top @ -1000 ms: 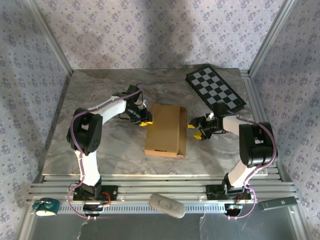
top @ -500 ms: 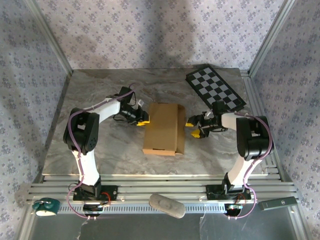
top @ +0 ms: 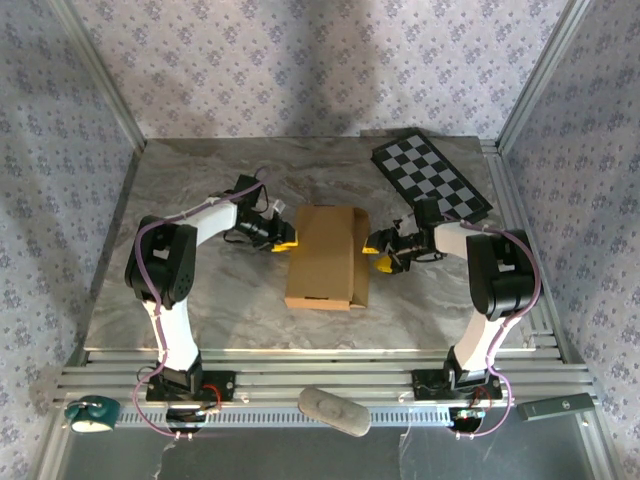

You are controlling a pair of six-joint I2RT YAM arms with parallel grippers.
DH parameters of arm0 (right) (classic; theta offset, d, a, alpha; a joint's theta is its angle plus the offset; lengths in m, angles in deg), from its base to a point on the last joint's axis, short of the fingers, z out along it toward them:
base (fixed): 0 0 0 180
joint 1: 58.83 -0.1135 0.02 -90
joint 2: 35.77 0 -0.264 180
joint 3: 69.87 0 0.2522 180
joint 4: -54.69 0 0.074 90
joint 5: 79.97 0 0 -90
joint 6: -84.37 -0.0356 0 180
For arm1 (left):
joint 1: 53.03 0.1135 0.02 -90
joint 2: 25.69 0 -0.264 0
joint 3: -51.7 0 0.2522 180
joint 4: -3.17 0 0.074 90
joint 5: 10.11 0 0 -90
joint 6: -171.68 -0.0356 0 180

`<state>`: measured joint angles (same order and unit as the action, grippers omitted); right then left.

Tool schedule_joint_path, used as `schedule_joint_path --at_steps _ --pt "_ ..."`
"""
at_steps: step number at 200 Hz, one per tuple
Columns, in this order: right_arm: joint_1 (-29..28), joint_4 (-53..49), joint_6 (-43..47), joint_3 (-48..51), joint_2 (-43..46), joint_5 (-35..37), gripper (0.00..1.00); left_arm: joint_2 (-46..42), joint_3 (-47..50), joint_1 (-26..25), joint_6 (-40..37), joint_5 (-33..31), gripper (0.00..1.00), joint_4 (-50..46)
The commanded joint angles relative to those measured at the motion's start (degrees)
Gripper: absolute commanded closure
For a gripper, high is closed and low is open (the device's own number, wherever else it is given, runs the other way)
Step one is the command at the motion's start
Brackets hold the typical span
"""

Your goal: Fold the paper box

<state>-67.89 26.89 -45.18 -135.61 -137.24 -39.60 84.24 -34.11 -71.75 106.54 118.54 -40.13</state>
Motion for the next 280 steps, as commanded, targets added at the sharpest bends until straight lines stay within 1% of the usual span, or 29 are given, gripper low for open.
schedule_joint_path --at_steps 1,29,46,71,89,101,134,179,189,200,214,226,242,252,280 --pt "-1.16 0.11 2.02 1.93 -1.31 -0.65 0.47 3.27 2.78 1.00 -1.88 -9.03 0.73 -4.47" --pt "-2.83 2.33 1.44 3.11 -1.45 -1.17 0.49 3.50 2.62 1.02 -2.01 -9.11 0.73 -4.64" --pt "-3.71 0.88 2.26 2.67 -2.04 -0.03 0.49 3.65 2.79 1.05 -2.18 -9.30 0.73 -4.65" --pt "-3.77 1.31 2.96 4.05 -2.06 0.84 0.49 3.80 2.88 1.06 -2.27 -9.19 0.73 -4.74" --pt "-4.05 2.64 2.94 4.87 -2.14 0.09 0.51 3.78 2.88 1.05 -2.27 -9.21 0.73 -4.64" --pt "-4.40 3.29 3.07 5.13 -2.41 -0.08 0.54 3.95 2.88 1.05 -2.20 -9.19 0.73 -4.65" --pt "-4.96 7.32 0.76 5.60 -2.27 -0.47 0.67 3.92 3.05 1.05 -2.09 -9.10 0.73 -4.47" --pt "-6.24 5.97 0.86 2.98 -1.01 1.76 0.81 3.72 3.39 1.10 -1.59 -8.90 0.73 -4.03" --pt "-6.76 3.36 1.87 1.49 -0.32 3.73 0.84 3.56 3.41 1.06 -1.33 -8.86 0.72 -3.90" --pt "-7.41 -1.64 3.15 -1.08 0.35 7.09 0.92 3.09 3.41 1.13 -0.55 -8.62 0.71 -3.54" --pt "-8.61 -9.74 7.67 -5.48 1.32 13.41 1.00 1.87 3.33 1.05 1.25 -8.27 0.64 -2.80" --pt "-9.67 -16.49 10.33 -9.61 1.80 18.83 1.00 0.36 3.19 0.99 3.27 -7.65 0.60 -1.86" --pt "-10.79 -24.46 13.32 -15.50 0.95 24.08 1.00 -1.26 2.98 0.97 5.88 -6.89 0.56 -0.29" --pt "-11.53 -28.78 15.27 -20.11 -0.09 26.86 1.00 -1.72 2.73 0.97 7.30 -6.05 0.56 0.51" --pt "-13.45 -37.66 19.32 -28.98 -2.95 32.95 1.00 -2.43 2.79 0.38 10.47 -4.38 0.56 3.22"
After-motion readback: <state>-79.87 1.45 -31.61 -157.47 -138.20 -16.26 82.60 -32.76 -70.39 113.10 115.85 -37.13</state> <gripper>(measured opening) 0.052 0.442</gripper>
